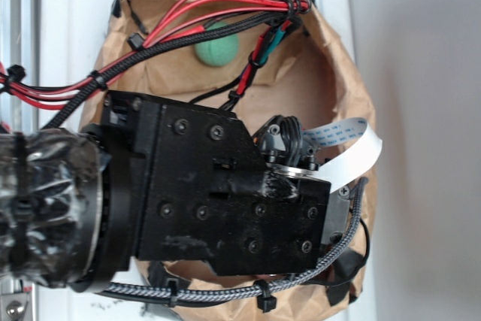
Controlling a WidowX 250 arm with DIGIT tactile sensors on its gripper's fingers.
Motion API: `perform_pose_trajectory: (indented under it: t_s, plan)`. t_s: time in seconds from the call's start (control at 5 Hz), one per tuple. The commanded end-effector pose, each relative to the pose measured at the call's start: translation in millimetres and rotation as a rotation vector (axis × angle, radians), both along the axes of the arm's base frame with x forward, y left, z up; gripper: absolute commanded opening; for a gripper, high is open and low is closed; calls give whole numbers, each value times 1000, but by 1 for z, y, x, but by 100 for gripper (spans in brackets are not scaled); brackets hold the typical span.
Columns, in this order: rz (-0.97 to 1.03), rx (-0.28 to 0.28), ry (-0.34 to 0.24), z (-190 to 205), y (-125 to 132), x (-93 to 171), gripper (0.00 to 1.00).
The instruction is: Grab the green ball.
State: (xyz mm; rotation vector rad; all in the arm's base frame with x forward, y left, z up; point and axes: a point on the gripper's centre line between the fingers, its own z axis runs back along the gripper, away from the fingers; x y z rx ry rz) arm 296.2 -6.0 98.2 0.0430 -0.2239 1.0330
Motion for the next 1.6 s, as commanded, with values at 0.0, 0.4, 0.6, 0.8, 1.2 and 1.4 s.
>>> perform_pose_trajectory:
  t_s: [0.0,0.4,0.6,0.8,1.2,1.4]
  plan:
    - [92,11,-46,2,19,4,100]
    - [133,35,-61,2,28,1,100]
    - [126,78,-17,1,27,1,100]
    - [126,78,-17,1,27,1,100]
    - [126,78,-17,1,27,1,100]
    - [164,72,-31,-5,30,-3,100]
